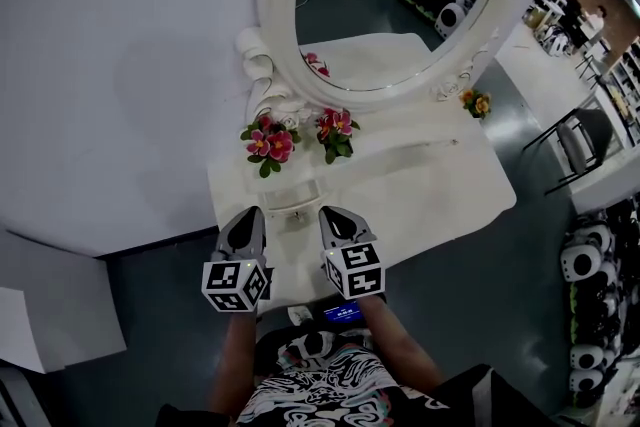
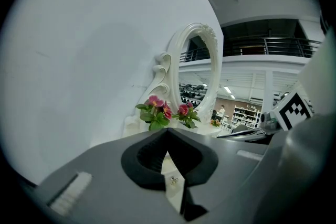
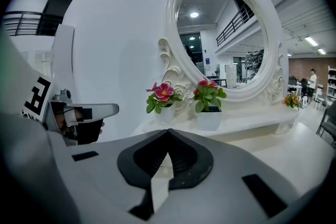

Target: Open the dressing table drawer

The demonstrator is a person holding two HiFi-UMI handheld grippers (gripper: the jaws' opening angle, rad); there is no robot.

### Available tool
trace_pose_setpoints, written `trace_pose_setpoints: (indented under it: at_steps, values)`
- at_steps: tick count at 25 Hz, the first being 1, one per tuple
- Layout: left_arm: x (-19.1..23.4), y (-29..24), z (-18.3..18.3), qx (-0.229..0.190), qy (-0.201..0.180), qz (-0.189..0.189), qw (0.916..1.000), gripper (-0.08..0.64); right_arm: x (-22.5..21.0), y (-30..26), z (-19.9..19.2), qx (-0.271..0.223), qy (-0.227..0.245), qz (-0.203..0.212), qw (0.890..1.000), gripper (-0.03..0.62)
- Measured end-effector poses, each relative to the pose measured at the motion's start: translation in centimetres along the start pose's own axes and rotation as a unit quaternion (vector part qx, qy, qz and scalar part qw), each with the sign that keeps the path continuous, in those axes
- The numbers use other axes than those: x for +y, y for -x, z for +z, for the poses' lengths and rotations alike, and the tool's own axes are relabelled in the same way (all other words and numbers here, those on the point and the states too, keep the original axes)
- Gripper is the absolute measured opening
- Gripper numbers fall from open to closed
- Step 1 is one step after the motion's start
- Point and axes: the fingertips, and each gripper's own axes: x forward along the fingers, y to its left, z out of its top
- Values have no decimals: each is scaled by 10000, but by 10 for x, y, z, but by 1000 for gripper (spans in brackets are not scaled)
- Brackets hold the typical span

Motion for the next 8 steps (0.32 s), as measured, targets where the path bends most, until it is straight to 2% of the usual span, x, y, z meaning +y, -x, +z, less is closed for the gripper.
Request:
trace_pose_setpoints:
  at_steps: [8]
  values:
    - [2,-2,-5,57,11,-6,10000,2,-3,-2,-4,45,-34,-38,10000,2]
